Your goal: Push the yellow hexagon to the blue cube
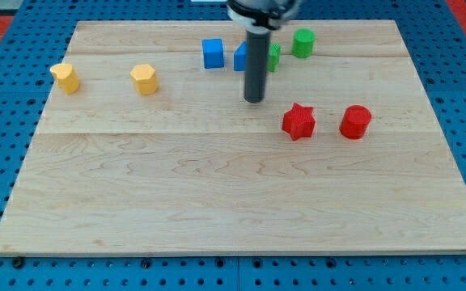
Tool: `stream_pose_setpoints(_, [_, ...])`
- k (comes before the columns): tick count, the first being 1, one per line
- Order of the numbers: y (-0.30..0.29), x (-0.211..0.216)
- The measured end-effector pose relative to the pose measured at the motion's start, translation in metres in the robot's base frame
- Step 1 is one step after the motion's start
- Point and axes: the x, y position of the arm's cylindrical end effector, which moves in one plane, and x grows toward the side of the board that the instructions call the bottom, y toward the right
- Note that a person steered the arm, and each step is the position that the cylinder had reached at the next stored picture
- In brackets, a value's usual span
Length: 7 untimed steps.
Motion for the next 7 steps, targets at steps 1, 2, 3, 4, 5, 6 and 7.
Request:
stream_pose_setpoints(1, [-0.024, -0.04])
stream_pose_setpoints(2, [-0.091, -0.053])
stream_pose_setpoints(3, [-0.164, -0.053])
stream_pose_setpoints(4, [-0.201, -0.044])
stream_pose_setpoints(5, [-0.202, -0.008])
stream_pose_setpoints(6, [-0.191, 0.013])
stream_pose_setpoints(7, [-0.183, 0.012])
